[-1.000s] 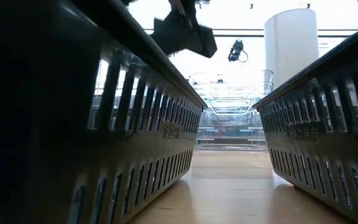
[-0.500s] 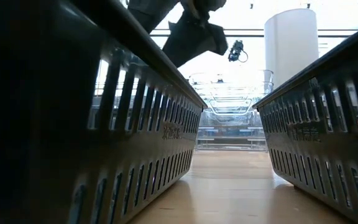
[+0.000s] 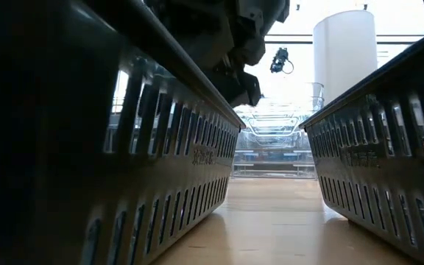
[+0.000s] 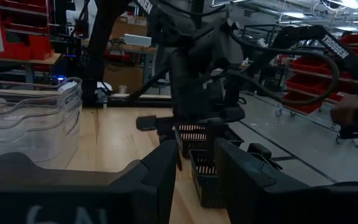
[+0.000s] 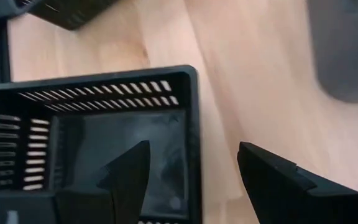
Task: Stack baskets by color
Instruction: Stack the middle black bin on the right black bin
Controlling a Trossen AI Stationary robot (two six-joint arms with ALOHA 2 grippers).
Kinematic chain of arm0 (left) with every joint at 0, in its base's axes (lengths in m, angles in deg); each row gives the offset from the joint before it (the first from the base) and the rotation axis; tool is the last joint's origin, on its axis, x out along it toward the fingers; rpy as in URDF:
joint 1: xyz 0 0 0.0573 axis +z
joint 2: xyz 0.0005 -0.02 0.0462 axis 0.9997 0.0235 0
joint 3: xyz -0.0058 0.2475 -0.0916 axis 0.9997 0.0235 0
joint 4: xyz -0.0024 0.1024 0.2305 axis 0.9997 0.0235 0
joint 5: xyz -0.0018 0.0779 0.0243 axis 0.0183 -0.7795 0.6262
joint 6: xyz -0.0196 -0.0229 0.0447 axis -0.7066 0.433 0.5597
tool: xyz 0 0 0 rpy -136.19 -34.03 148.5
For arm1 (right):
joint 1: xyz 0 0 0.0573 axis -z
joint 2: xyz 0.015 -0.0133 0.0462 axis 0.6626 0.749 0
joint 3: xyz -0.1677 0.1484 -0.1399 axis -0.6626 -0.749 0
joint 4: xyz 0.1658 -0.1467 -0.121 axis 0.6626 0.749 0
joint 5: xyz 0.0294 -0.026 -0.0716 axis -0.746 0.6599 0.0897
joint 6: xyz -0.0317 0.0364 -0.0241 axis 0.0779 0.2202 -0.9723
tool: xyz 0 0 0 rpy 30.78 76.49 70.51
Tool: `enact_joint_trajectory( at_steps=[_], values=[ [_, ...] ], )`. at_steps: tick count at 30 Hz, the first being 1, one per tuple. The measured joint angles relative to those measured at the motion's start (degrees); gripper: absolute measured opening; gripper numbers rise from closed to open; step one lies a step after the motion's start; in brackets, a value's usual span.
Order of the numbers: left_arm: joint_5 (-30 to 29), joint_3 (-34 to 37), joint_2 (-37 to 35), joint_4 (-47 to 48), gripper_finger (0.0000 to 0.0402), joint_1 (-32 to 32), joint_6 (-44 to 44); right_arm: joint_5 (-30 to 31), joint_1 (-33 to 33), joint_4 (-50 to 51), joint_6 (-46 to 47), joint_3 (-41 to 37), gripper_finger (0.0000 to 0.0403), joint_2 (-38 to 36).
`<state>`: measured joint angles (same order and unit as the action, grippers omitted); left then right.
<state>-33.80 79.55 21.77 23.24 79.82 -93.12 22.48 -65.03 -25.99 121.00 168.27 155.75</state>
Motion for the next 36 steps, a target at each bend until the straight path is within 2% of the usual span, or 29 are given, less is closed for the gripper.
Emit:
enact_joint_trajectory(
  at_steps=[3, 12, 20, 31, 36],
  values=[
    [0.0, 0.01, 0.0, 0.0, 0.0117, -0.02, 0.0, -0.63, 0.0, -2.9, 0.17, -1.34, 0.0247, -0.06],
    [0.0, 0.0, 0.0, 0.0, 0.0117, 0.0, 0.0, 0.23, 0.28, -2.11, 2.06, -4.38, 0.0233, -0.04],
    [0.0, 0.0, 0.0, 0.0, 0.0117, -0.02, -0.01, 0.09, 1.94, 2.54, 4.68, -4.33, 0.0152, -0.04],
    [0.0, 0.01, 0.0, 0.01, 0.0117, -0.01, 0.0, -7.15, 4.22, 3.37, 4.11, -3.16, 0.0015, -0.13],
    [0.0, 0.02, 0.0, 0.02, 0.0117, 0.0, 0.0, -7.62, 4.24, 4.34, 2.31, -0.76, 0.0013, -0.1]
  ],
)
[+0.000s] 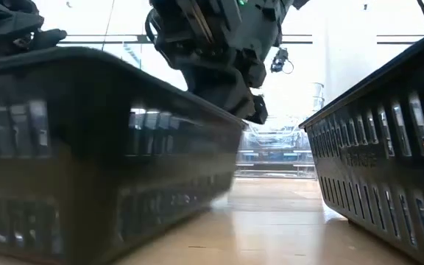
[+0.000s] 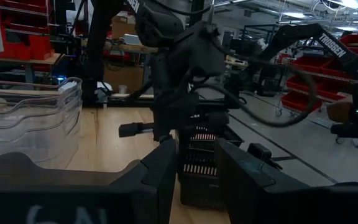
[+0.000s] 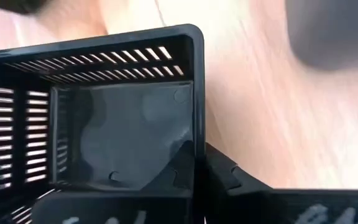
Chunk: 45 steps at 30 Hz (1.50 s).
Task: Stack baskets by color
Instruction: Stack the middle black bin on the right black bin
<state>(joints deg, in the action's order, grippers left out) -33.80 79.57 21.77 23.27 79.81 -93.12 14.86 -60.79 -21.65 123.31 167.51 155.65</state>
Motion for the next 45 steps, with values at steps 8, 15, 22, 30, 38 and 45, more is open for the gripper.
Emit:
enact_joint_trajectory(
  at_steps=[8, 15, 22, 30, 38, 45],
  values=[
    [0.0, 0.0, 0.02, -0.02, 0.0117, -0.02, 0.0, -0.11, 0.37, 9.2, -3.93, 8.18, 0.0009, 0.01],
    [0.0, -0.01, 0.02, -0.02, 0.0117, 0.0, -0.01, -2.69, -0.03, 19.52, -7.82, 17.47, 0.0008, 0.01],
    [0.0, -0.02, 0.01, -0.01, 0.0117, 0.0, 0.0, -4.3, -3.92, 30.44, -11.05, 22.03, 0.0008, 0.01],
    [0.0, -0.02, 0.0, -0.02, 0.0117, -0.01, 0.0, -3.0, -8.67, 36.28, -7.26, 21.99, 0.0008, -0.41],
    [0.0, 0.0, 0.02, 0.06, 0.0117, -0.02, 0.0, 1.31, -12.15, 43.83, -0.75, 21.99, 0.0008, -2.1],
    [0.0, -0.01, 0.0, 0.15, 0.0117, -0.01, 0.0, 2.73, -13.41, 44.26, 0.93, 21.56, 0.0009, -2.57]
  ],
)
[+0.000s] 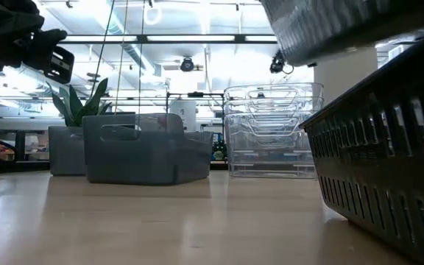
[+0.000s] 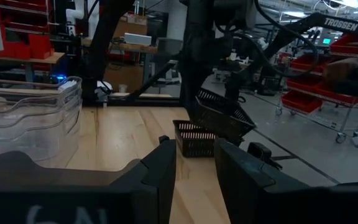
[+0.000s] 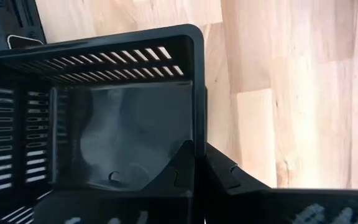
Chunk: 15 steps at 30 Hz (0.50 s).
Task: Stack baskets by color
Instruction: Stack the middle black bin on the right black bin
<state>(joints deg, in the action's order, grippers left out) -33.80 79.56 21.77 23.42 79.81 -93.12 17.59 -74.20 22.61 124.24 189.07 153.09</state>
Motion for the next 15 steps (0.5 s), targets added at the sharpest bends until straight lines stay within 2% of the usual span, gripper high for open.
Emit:
enact_joint_trajectory(
  at_steps=[9, 15],
  values=[
    [0.0, -0.01, 0.0, -0.18, 0.0117, 0.01, 0.0, -0.42, -1.3, -1.36, 2.61, -2.81, 0.0009, 0.04],
    [0.01, -0.01, 0.0, -0.17, 0.0117, 0.01, 0.0, 0.2, -1.36, -6.17, 2.88, -4.19, 0.0013, 0.07]
  ],
)
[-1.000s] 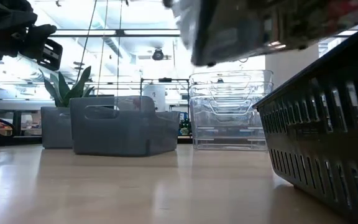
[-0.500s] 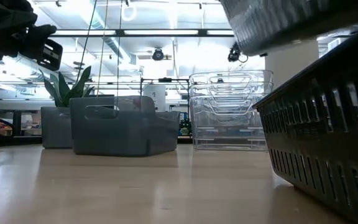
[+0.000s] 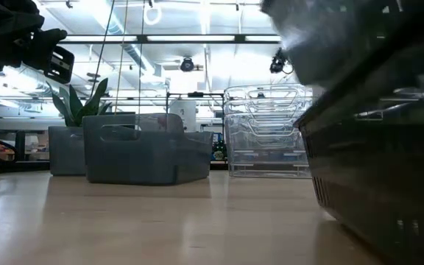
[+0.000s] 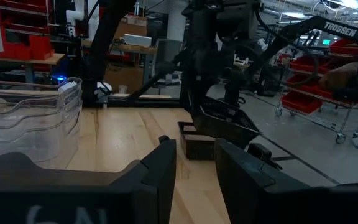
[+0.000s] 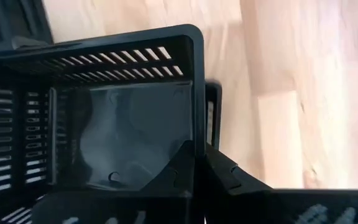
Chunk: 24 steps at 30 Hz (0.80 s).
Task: Stack baskets by color
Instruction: Stack the middle black bin on the right black bin
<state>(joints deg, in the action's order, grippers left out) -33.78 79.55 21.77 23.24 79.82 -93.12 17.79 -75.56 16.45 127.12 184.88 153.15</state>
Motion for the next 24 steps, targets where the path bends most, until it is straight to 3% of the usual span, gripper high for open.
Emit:
enact_joint_trajectory(
  at_steps=[6, 24],
  values=[
    [-0.01, 0.0, 0.0, 0.0, 0.0117, 0.0, 0.0, 2.38, 0.08, -4.91, 1.29, -0.28, 0.0037, 0.15],
    [-0.01, 0.0, 0.0, 0.0, 0.0117, 0.0, 0.0, 2.0, 0.88, -4.97, 1.67, -0.28, 0.0101, 0.68]
  ],
)
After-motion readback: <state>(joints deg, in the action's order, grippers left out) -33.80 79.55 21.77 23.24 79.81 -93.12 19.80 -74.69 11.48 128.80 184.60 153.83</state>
